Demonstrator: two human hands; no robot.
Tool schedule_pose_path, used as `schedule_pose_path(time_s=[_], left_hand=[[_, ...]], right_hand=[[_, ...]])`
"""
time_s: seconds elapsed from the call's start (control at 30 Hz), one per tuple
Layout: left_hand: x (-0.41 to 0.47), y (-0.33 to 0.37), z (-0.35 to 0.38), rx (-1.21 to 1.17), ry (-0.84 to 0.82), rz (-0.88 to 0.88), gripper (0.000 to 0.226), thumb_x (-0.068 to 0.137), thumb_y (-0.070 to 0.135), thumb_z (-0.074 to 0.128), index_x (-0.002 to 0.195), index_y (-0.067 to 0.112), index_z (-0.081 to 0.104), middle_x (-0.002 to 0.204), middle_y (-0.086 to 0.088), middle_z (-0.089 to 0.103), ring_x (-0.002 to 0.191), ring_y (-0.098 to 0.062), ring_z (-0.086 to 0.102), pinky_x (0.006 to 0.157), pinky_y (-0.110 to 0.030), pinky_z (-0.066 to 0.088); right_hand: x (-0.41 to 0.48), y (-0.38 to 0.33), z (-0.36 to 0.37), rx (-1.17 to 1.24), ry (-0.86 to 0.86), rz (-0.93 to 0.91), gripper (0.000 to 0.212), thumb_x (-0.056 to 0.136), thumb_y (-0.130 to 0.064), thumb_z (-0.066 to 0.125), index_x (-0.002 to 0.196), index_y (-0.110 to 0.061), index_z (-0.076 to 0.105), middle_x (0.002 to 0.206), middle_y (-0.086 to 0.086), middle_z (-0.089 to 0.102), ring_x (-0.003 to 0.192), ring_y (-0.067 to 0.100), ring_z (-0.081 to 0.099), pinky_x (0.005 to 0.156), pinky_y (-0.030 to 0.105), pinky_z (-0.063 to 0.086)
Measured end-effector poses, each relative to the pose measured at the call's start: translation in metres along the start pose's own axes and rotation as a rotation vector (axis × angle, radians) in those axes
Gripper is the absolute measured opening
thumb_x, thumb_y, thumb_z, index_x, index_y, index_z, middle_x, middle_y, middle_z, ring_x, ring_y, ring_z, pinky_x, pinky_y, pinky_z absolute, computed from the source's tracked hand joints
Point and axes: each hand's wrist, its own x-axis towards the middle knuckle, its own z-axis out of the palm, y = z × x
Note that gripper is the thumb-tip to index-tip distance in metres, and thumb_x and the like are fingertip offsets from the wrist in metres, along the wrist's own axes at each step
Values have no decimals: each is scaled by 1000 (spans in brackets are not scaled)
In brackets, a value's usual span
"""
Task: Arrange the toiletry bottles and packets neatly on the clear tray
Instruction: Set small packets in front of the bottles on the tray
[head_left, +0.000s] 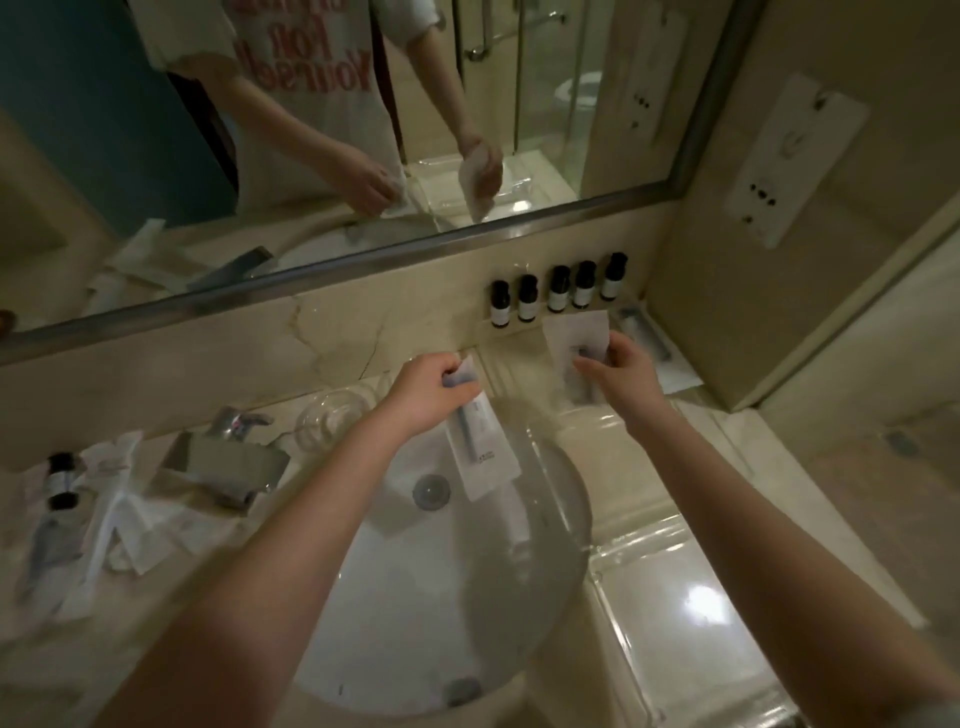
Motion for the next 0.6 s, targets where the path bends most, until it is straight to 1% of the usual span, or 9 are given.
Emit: schedule_pose_path(time_s=[0.07, 0.13, 0.2, 0.27, 0.33, 0.43, 0.47, 0.53, 0.6], left_hand=[[12, 6, 1, 2, 21, -10, 36, 85, 23, 63, 60, 19, 38, 62, 4, 37, 60, -12, 39, 51, -24, 29], [22, 10, -1, 13, 39, -13, 35, 86, 23, 62, 61, 22, 39, 64, 5, 39, 60, -11, 40, 51, -23, 29], [29, 13, -1, 21, 46, -5, 30, 87, 24, 62, 64, 22, 43, 66, 5, 42, 62, -11, 42, 52, -24, 30], [35, 14, -1, 21, 47, 0, 21, 87, 24, 62, 70, 19, 49, 68, 6, 46, 64, -11, 44, 53, -23, 32], [38, 13, 1, 17, 41, -9, 17, 87, 24, 62, 75, 20, 52, 70, 7, 47, 64, -6, 44, 54, -22, 33], [41, 10, 2, 34, 34, -23, 25, 87, 25, 62, 68, 21, 46, 68, 5, 44, 62, -8, 42, 52, -23, 30], [41, 10, 2, 42, 34, -24, 29, 87, 25, 62, 65, 21, 43, 67, 5, 41, 61, -9, 41, 51, -23, 29], [42, 10, 1, 36, 32, -30, 35, 87, 24, 62, 62, 20, 39, 65, 4, 37, 60, -10, 38, 51, -22, 28], [43, 8, 0, 32, 36, -36, 36, 86, 22, 63, 61, 20, 38, 63, 4, 37, 60, -12, 38, 52, -22, 28]], right_hand=[[20, -2, -3, -138, -30, -107, 15, 83, -8, 65, 96, -15, 61, 91, 3, 65, 87, 21, 61, 76, 33, 50], [34, -1, -4, -326, -43, -213, 15, 83, -12, 66, 98, -12, 63, 89, 0, 64, 87, 18, 59, 72, 27, 44], [42, 6, -4, -516, -40, -322, 22, 84, -16, 68, 104, -9, 65, 95, 3, 66, 91, 18, 58, 75, 26, 40], [44, 13, -3, -569, -76, -379, 24, 83, -15, 69, 106, -9, 68, 102, 6, 68, 96, 20, 61, 81, 31, 46], [44, 15, -3, -554, -108, -395, 23, 83, -13, 69, 106, -10, 70, 104, 6, 69, 97, 20, 62, 87, 32, 49], [53, 13, -5, -604, -149, -482, 21, 84, -14, 68, 105, -10, 69, 103, 8, 70, 95, 23, 63, 82, 30, 48], [58, 9, -5, -626, -181, -480, 18, 84, -16, 67, 101, -9, 69, 100, 9, 70, 92, 24, 64, 81, 33, 49], [66, -5, -2, -635, -250, -375, 12, 86, -20, 64, 92, -10, 63, 91, 8, 67, 84, 22, 62, 76, 37, 51], [73, -17, 3, -636, -284, -276, 12, 87, -21, 63, 89, -12, 56, 87, 2, 61, 79, 17, 58, 71, 32, 48]])
